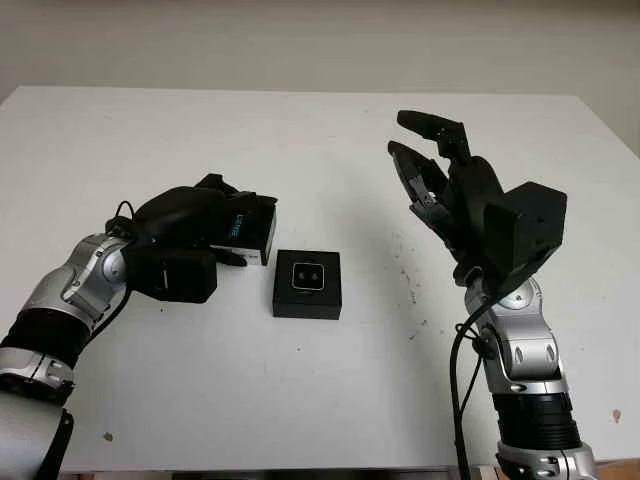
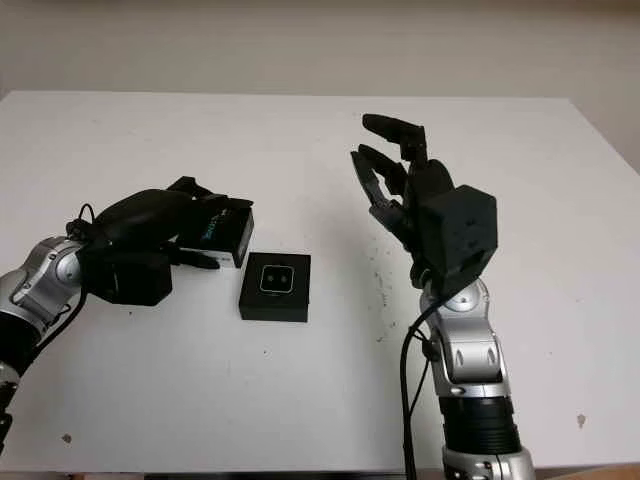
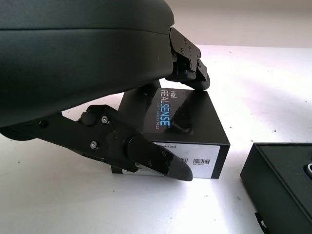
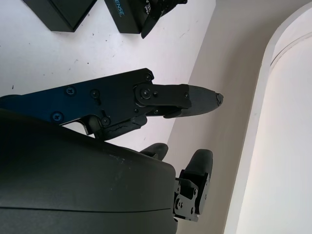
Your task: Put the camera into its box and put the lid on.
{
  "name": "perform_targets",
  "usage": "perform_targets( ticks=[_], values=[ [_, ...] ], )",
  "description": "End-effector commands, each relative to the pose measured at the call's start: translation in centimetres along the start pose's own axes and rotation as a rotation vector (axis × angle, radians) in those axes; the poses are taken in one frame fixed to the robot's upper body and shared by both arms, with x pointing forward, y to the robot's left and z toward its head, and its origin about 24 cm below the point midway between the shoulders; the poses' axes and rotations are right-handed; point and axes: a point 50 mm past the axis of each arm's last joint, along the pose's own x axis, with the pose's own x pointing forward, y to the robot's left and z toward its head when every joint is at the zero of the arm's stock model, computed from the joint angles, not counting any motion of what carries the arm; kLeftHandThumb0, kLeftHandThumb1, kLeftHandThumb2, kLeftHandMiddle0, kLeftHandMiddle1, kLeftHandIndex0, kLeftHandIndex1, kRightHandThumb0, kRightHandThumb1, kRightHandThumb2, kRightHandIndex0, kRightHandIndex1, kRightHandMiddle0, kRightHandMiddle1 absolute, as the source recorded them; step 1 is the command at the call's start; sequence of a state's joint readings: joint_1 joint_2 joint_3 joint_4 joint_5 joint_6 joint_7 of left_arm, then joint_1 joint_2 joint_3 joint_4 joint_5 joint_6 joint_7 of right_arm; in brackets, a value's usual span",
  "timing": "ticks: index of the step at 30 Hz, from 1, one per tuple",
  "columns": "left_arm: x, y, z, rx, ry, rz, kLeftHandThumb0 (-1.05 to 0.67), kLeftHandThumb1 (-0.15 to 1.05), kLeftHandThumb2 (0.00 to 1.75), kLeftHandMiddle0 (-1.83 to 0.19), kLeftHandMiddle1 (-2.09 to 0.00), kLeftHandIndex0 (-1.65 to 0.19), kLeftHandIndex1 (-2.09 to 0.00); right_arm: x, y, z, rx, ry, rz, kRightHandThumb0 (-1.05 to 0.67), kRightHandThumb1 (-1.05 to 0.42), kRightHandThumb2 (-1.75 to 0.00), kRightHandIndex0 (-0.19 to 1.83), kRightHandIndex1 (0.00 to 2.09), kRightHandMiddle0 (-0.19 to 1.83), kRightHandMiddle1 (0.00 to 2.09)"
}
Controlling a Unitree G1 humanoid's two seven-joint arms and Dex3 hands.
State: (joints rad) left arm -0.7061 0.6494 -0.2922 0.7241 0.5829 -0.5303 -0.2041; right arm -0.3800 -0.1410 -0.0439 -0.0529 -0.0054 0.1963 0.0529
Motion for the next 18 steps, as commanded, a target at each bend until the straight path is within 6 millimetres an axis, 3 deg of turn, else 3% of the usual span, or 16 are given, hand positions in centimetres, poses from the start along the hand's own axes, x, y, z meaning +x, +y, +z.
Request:
perform_targets(
  ticks=[1,10,18],
  values=[
    [-0.4,-0.1,-0.6,-0.019,0.028,0.008,-0.08,0.97,0.06,-0.29,-1.43,-0.40,-1.02,-0.1,0.1,0.2,-0.001,-0.019,-0.002,-0.50,-1.05,-0.36,0.13,0.56,-0.19,1.11],
    [-0.8,3.3,-0.5,-0.329,0.099,0.182,-0.09,0.97,0.05,-0.44,-1.09,-0.40,-1.03,-0.3,0.3,0.1,0.006,-0.006,-0.003,-0.49,-1.05,-0.36,0.10,0.63,-0.19,1.10],
    [-2.6,6.1,1.4,-0.437,0.090,0.210,-0.16,0.98,0.05,-0.47,-1.15,-0.39,-1.07,-0.4,0.4,0.1,0.014,-0.002,-0.014,-0.48,-1.05,-0.36,0.07,0.67,-0.19,1.09]
  ],
)
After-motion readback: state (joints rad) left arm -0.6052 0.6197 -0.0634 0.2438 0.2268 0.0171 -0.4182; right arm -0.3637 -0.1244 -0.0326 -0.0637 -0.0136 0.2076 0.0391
